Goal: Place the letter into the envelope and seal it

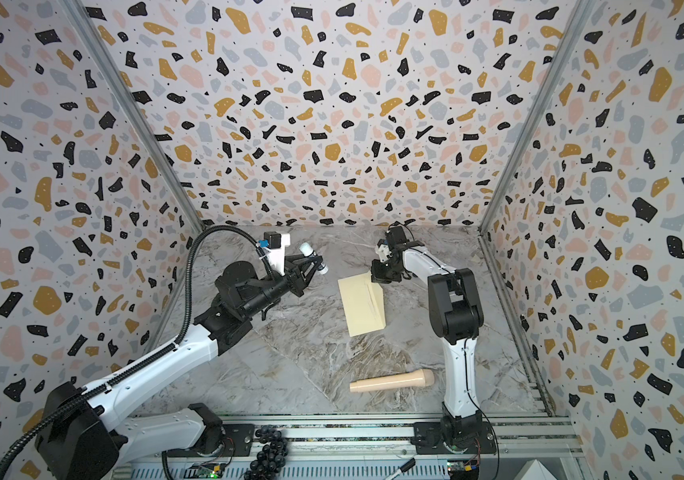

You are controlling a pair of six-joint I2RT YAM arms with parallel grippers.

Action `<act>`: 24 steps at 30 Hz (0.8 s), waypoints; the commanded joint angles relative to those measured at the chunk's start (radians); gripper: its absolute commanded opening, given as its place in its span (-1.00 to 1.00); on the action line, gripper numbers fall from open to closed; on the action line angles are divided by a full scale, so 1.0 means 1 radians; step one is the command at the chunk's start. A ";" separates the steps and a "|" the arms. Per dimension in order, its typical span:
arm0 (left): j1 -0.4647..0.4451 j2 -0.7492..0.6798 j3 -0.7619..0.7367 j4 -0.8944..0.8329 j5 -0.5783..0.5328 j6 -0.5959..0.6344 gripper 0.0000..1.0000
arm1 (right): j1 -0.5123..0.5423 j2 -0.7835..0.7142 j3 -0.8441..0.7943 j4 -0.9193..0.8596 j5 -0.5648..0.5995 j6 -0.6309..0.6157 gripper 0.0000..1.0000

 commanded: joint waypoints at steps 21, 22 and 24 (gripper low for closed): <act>-0.002 -0.025 0.000 0.062 0.004 -0.005 -1.00 | 0.159 -0.758 -0.973 1.277 0.513 1.183 -1.00; -0.001 -0.025 0.000 0.061 0.004 -0.005 -1.00 | 0.203 -0.776 -1.006 1.276 0.614 1.237 -1.00; -0.001 -0.027 0.000 0.061 0.005 -0.006 -1.00 | 0.286 -0.798 -1.038 1.232 0.801 1.326 -1.00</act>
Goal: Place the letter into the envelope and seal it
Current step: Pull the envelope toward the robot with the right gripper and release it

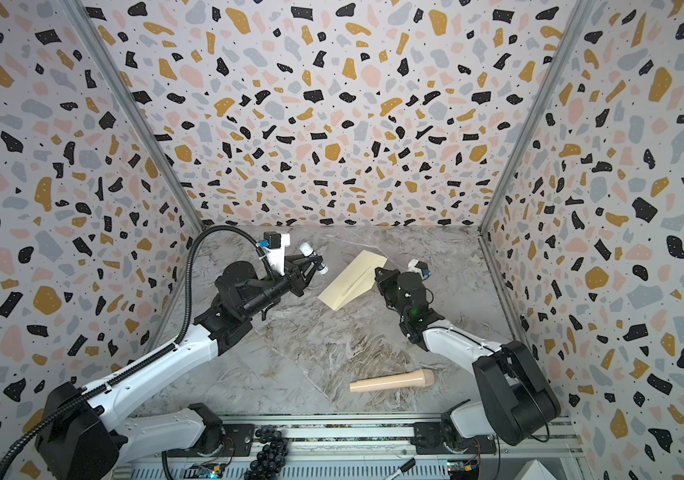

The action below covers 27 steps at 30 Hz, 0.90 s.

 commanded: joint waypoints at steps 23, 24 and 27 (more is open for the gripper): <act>-0.001 -0.062 -0.034 0.064 0.012 -0.017 -1.00 | 0.388 0.033 -0.181 -0.270 0.609 0.639 -0.13; -0.001 -0.062 -0.032 0.065 0.007 -0.025 -1.00 | 0.392 0.017 -0.186 -0.282 0.609 0.627 0.05; -0.001 -0.058 -0.018 0.058 -0.013 -0.062 -1.00 | 0.400 -0.049 -0.200 -0.309 0.628 0.550 0.32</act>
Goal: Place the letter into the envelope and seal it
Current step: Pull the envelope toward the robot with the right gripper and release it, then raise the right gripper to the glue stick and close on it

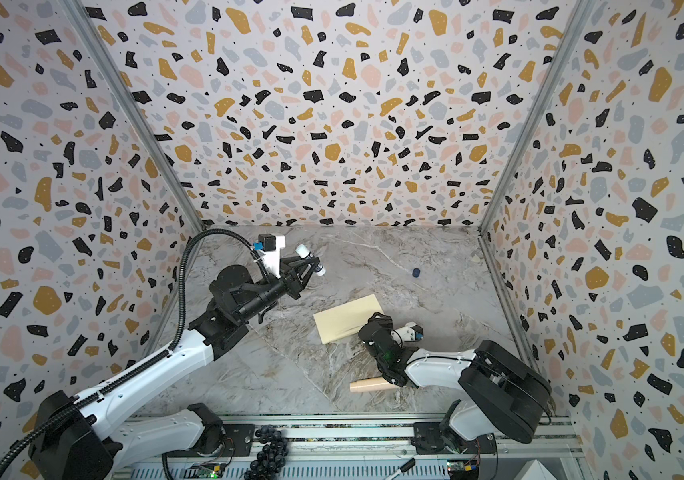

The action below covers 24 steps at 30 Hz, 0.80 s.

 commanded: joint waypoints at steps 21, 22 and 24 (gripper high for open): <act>0.047 0.149 0.148 0.069 0.213 -0.534 -1.00 | -0.081 -0.350 0.068 0.525 -0.520 -2.108 0.98; 0.047 0.151 0.149 0.070 0.221 -0.542 -1.00 | -0.083 -0.350 0.075 0.510 -0.547 -2.144 0.98; 0.047 0.155 0.149 0.069 0.235 -0.552 -1.00 | -0.085 -0.351 0.074 0.536 -0.551 -2.162 0.99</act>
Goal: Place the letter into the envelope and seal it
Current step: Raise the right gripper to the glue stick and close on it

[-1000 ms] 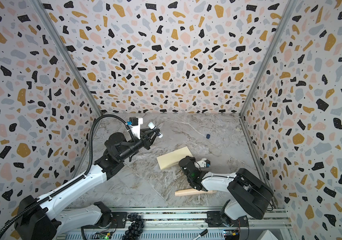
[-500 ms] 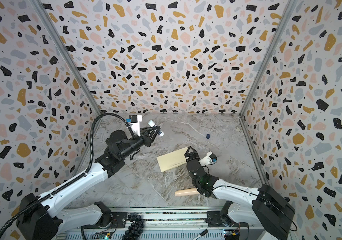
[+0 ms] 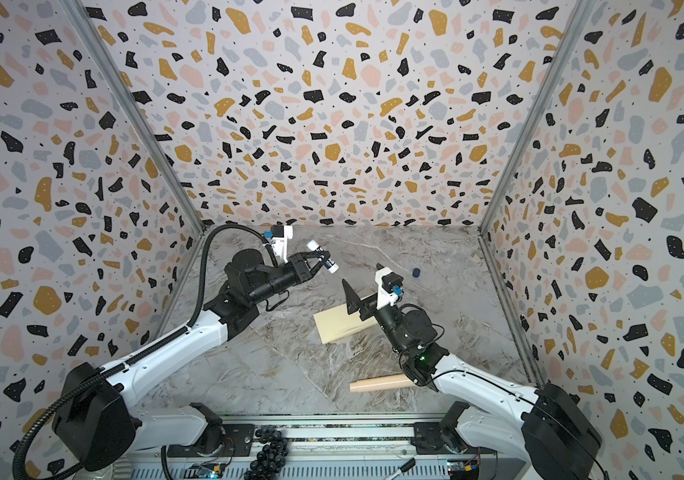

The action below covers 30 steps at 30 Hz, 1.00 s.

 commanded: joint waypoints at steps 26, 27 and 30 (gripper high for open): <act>0.002 0.024 0.008 0.116 0.138 -0.114 -1.00 | -0.013 0.257 0.169 0.225 -0.216 -0.176 -0.07; 0.002 0.026 0.008 0.116 0.138 -0.115 -1.00 | -0.013 0.263 0.170 0.238 -0.217 -0.173 -0.11; 0.002 0.028 0.007 0.117 0.142 -0.118 -1.00 | -0.013 0.284 0.182 0.245 -0.221 -0.168 -0.20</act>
